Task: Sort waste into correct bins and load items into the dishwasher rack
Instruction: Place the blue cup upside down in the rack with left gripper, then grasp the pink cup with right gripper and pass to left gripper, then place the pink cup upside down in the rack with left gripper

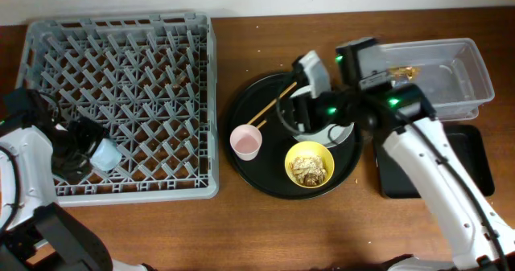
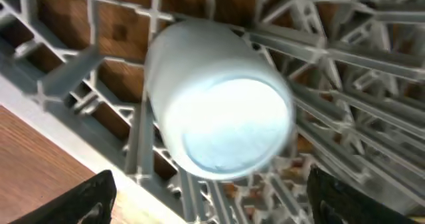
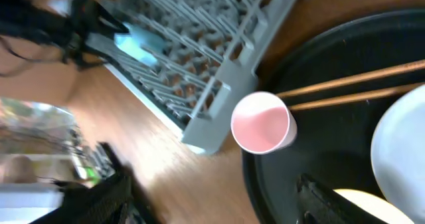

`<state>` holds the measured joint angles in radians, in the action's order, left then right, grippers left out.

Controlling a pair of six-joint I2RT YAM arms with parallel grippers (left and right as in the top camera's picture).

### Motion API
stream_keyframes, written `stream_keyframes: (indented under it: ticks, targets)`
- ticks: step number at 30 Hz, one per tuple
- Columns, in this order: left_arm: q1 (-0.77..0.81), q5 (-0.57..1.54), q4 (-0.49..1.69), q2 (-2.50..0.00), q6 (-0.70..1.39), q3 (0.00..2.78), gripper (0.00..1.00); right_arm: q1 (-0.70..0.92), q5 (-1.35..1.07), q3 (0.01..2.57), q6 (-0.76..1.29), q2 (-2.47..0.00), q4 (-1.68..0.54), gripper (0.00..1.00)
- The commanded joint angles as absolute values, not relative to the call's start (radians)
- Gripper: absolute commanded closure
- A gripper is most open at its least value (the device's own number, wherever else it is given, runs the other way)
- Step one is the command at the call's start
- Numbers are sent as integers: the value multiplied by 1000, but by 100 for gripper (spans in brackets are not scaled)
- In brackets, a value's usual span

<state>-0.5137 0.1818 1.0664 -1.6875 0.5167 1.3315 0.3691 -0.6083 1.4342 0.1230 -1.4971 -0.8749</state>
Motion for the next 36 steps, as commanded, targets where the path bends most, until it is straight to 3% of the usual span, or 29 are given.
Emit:
stream_keyframes:
  ticks: [1, 3, 5, 7, 8, 9, 10, 15, 18, 21, 26, 36]
  targets:
    - [-503, 225, 1179, -1664, 467, 1487, 7, 512, -286, 1403, 181, -1570, -867, 28]
    - [-445, 260, 1209, -1628, 379, 1545, 7, 582, -125, 1403, 223, -1662, -809, 30]
    - [-360, 454, 1172, -1577, 162, 1558, 8, 604, -61, 1403, 244, -1792, -712, 35]
    - [-310, 593, 1171, -1566, 73, 1558, 7, 587, -18, 1403, 280, -1888, -665, 39]
    - [-294, 614, 1178, -1567, 73, 1558, 6, 577, -23, 1403, 303, -1924, -664, 57]
    - [-272, 640, 1187, -1567, 73, 1558, 5, 567, -62, 1403, 305, -1947, -664, 80]
    - [-249, 706, 1186, -1567, 67, 1558, 5, 565, -99, 1404, 305, -1948, -661, 96]
    - [-178, 1100, 1107, -1568, 29, 1558, 1, 489, -325, 1500, 230, -1768, -758, 96]
    - [-176, 1306, 1092, -1571, 30, 1558, 1, 358, -928, 1543, 31, -1592, -731, 96]
    - [-138, 1542, 1085, -1571, 29, 1558, 2, 307, -1260, 1543, 7, -1562, -628, 96]
    - [31, 1574, 1085, -1570, 37, 1558, 3, 308, -1229, 1543, 8, -1574, -578, 96]
    - [98, 1573, 1081, -1567, 36, 1558, 32, 308, -1174, 1543, 140, -1607, -443, 96]
